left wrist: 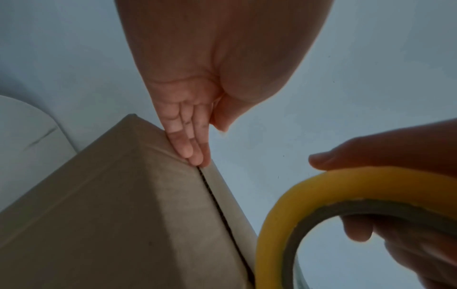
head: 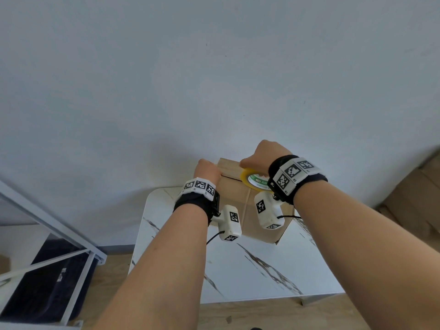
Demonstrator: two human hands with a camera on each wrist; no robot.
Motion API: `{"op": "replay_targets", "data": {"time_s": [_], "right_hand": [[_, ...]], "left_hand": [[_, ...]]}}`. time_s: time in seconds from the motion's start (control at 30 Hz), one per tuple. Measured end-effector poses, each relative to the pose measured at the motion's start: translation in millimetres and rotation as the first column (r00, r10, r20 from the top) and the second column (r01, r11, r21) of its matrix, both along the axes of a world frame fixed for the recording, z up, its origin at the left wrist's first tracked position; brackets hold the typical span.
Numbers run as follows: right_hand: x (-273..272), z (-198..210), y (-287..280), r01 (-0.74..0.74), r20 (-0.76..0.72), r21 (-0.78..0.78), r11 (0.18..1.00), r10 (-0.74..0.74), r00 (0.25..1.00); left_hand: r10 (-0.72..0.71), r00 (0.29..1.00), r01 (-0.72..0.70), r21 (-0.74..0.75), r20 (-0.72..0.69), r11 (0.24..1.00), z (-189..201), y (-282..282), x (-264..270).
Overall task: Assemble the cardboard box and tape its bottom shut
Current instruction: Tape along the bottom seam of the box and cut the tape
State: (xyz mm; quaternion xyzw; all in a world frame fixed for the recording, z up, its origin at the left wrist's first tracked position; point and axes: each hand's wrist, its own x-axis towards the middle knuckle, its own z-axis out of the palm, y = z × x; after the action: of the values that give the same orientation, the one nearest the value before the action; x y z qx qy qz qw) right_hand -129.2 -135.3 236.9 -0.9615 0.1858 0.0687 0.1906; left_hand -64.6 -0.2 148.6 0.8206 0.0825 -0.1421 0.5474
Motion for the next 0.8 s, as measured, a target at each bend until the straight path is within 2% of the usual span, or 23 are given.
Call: {"op": "replay_targets", "data": {"time_s": [0.1, 0.2, 0.37, 0.5, 0.6, 0.8], "right_hand": [[1.0, 0.1, 5.2, -0.019, -0.010, -0.044, 0.999, 0.018, 1.000], [5.1, -0.6, 5.5, -0.017, -0.022, 0.001, 1.000, 0.017, 1.000], [14.9, 0.6, 11.4, -0.041, -0.046, -0.006, 0.999, 0.040, 0.998], [25.5, 0.6, 21.5, -0.075, -0.082, -0.032, 0.997, 0.072, 0.994], [33.8, -0.2, 29.0, -0.095, -0.099, -0.052, 0.994, 0.090, 0.991], [46.7, -4.8, 36.2, -0.079, -0.125, -0.071, 0.994, 0.069, 0.990]], "left_hand": [[0.027, 0.999, -0.029, 0.051, 0.039, 0.998, 6.3, 8.7, -3.5], [0.008, 0.997, -0.021, 0.168, 0.082, 0.986, 10.3, 19.3, -5.2], [0.013, 0.997, -0.029, 0.197, 0.082, 0.980, 0.3, 21.5, 6.1], [-0.017, 0.996, 0.019, 0.027, -0.084, 0.999, -4.7, 30.8, 17.4], [0.028, 0.978, -0.040, -0.052, -0.207, 0.998, -1.4, 33.8, 24.6], [-0.033, 0.982, 0.024, -0.050, -0.185, 0.998, -5.8, 40.9, 21.7]]}}
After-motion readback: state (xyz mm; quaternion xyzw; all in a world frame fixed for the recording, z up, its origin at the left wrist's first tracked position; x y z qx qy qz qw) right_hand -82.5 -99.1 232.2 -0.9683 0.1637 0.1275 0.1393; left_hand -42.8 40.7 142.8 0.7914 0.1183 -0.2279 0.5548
